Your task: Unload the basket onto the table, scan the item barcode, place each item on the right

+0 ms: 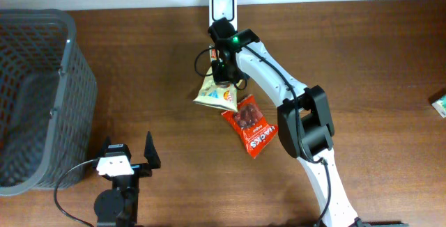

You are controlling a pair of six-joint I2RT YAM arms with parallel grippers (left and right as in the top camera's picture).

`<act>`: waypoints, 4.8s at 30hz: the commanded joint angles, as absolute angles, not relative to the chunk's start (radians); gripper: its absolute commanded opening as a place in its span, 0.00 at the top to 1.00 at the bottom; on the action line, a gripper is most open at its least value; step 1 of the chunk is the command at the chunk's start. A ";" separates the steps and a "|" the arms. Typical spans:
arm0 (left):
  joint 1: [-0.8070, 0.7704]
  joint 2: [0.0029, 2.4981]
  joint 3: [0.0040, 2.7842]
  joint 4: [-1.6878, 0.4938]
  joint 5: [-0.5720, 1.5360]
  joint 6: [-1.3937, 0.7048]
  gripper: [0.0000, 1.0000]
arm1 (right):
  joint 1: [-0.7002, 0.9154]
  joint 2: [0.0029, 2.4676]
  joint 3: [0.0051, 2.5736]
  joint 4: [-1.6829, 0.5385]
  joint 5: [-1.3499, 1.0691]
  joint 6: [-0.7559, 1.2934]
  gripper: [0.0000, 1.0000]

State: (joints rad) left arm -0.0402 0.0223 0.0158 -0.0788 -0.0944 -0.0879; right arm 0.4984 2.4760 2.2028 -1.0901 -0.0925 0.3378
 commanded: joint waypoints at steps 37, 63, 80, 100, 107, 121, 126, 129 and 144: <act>-0.045 0.019 0.009 -0.076 -0.094 -0.093 0.01 | 0.450 2.476 2.195 -1.171 -0.229 0.508 0.01; -0.045 0.019 0.009 -0.076 -0.094 -0.093 0.01 | 0.332 2.463 2.171 -0.969 -1.238 0.727 0.96; -0.045 0.019 0.009 -0.076 -0.094 -0.093 0.01 | 0.294 2.461 2.172 -0.920 -1.552 0.982 0.96; -0.045 0.019 0.009 -0.076 -0.094 -0.093 0.01 | 0.307 2.413 2.172 -0.927 -1.553 0.867 0.96; -0.045 0.019 0.009 -0.076 -0.094 -0.093 0.01 | 0.289 2.353 2.172 -0.927 -1.553 0.796 0.96; -0.045 0.019 0.009 -0.076 -0.094 -0.093 0.01 | 0.288 2.172 2.172 -1.251 -1.552 0.801 0.96; -0.045 0.019 0.009 -0.076 -0.094 -0.093 0.01 | 0.288 2.155 2.172 -1.296 -1.552 0.801 0.96; -0.045 0.019 0.009 -0.076 -0.094 -0.093 0.01 | 0.287 2.155 2.172 -1.296 -1.552 0.842 0.96; -0.045 0.019 0.009 -0.076 -0.094 -0.093 0.01 | 0.262 2.155 2.172 -1.290 -1.552 1.144 0.96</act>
